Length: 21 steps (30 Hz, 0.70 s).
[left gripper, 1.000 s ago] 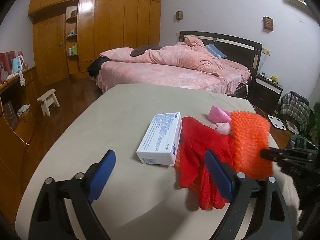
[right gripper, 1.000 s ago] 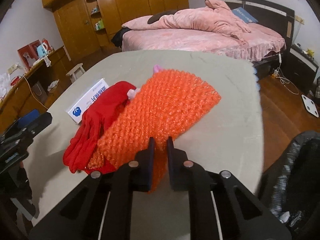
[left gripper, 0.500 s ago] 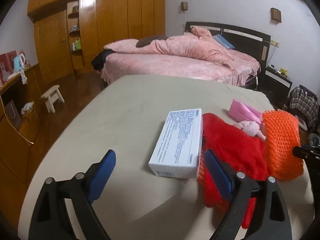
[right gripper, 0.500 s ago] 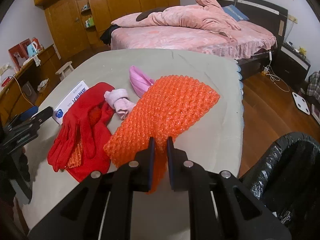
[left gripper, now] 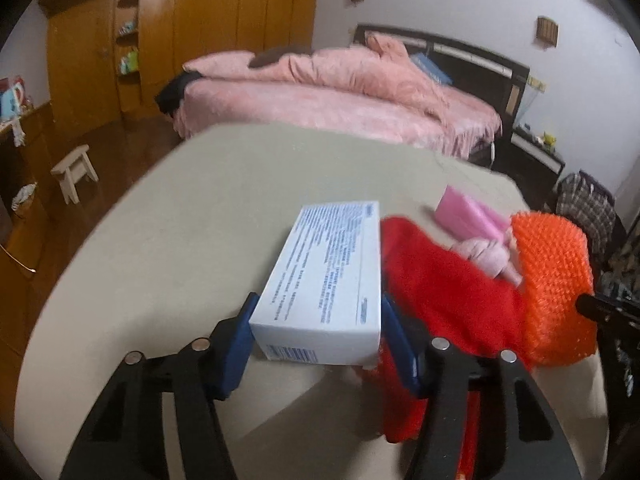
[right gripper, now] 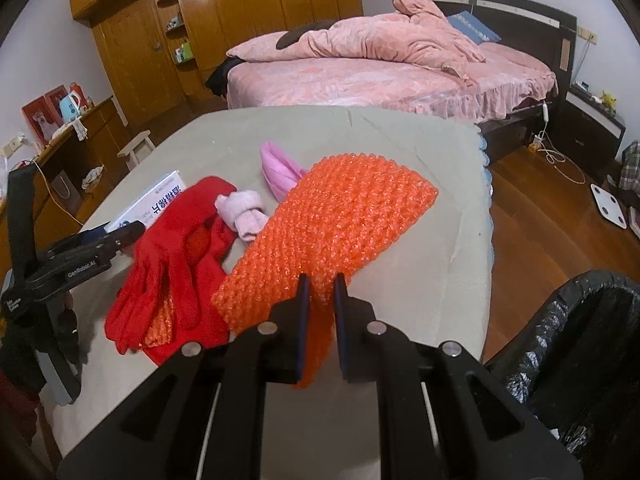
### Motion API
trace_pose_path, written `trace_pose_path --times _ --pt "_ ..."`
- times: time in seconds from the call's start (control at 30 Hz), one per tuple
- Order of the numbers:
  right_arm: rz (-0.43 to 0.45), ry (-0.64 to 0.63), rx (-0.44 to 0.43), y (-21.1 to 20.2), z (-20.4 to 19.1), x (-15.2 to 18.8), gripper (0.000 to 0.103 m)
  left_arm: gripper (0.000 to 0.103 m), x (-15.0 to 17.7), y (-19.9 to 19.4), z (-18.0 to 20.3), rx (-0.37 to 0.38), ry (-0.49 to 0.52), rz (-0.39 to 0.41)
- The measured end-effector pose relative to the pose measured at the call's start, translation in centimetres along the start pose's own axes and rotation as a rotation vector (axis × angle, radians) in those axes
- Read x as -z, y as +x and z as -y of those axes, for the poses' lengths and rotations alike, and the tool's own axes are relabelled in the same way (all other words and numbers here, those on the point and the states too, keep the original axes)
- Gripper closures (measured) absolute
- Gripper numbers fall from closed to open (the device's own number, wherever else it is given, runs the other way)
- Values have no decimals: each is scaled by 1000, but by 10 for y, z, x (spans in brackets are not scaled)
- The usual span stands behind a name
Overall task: Collect trash
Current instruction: 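Grasp the white medicine box with the left tool while the right tool holds the orange pad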
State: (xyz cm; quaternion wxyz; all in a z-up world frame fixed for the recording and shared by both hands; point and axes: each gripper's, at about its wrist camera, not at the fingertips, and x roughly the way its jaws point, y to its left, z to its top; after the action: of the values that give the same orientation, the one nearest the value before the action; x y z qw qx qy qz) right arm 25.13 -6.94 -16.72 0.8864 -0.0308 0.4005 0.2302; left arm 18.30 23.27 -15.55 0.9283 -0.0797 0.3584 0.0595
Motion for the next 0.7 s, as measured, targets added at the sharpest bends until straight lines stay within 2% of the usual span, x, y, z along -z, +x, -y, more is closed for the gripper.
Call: trace_pose_path --times 0.2,0.7 --pt "39 -18 -7 -19 -4 -6 92 45 -3 -34 13 7 -7 63" --pt "135 -31 -5 -80 -2 -6 92 45 -6 -101 62 79 45 182"
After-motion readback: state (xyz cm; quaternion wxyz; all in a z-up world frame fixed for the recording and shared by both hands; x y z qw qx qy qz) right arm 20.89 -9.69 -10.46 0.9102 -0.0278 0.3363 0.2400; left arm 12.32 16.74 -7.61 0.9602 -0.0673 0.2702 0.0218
